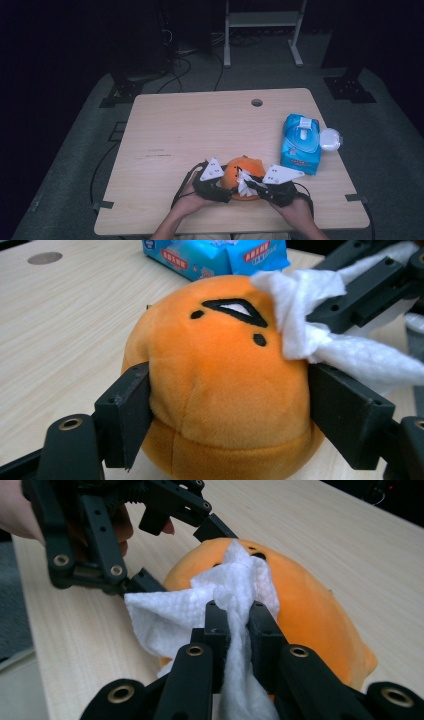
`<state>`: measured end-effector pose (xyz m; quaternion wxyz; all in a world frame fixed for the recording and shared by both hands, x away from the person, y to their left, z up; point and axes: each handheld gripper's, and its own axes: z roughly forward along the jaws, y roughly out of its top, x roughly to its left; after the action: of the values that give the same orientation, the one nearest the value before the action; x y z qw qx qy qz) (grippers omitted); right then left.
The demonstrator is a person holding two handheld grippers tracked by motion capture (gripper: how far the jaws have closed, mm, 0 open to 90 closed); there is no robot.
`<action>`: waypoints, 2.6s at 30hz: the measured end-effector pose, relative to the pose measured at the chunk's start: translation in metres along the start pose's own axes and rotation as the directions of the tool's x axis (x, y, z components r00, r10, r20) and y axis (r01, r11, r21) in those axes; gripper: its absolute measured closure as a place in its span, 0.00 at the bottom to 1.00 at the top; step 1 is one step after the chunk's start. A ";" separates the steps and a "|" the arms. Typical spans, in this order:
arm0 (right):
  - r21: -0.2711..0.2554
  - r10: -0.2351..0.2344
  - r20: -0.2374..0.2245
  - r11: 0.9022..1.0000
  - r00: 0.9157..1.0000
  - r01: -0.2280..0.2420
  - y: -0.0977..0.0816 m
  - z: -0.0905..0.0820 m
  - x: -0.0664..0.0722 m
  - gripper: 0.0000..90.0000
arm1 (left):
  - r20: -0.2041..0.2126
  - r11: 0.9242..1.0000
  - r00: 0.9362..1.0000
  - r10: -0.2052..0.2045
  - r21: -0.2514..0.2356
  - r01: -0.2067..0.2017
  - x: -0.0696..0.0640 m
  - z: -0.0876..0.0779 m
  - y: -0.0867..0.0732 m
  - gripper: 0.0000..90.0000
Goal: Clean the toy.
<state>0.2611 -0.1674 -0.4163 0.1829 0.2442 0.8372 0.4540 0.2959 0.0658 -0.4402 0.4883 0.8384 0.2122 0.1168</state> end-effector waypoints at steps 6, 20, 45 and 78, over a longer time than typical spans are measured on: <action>0.017 0.065 0.033 0.998 0.997 -0.066 -0.014 -0.008 -0.019 0.90 | -0.007 0.994 0.994 -0.109 -0.006 0.109 0.009 0.002 -0.004 0.10; -0.031 0.052 0.035 0.998 0.998 -0.051 0.002 -0.012 -0.015 0.90 | 0.010 1.000 1.000 0.010 -0.016 -0.009 -0.010 0.005 0.002 0.20; -0.021 0.014 -0.024 1.000 1.000 -0.015 0.017 0.002 0.000 0.90 | -0.012 0.991 0.992 0.123 0.046 -0.122 -0.023 0.004 -0.008 0.30; 0.037 0.150 -0.027 0.988 0.988 -0.149 -0.026 -0.021 -0.029 0.90 | -0.069 0.998 0.996 0.056 -0.013 -0.057 -0.015 -0.002 -0.005 0.28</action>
<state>0.2670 -0.2104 -0.4246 0.1315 0.3027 0.8270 0.4551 0.2805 0.0624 -0.4435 0.4834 0.8359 0.2042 0.1609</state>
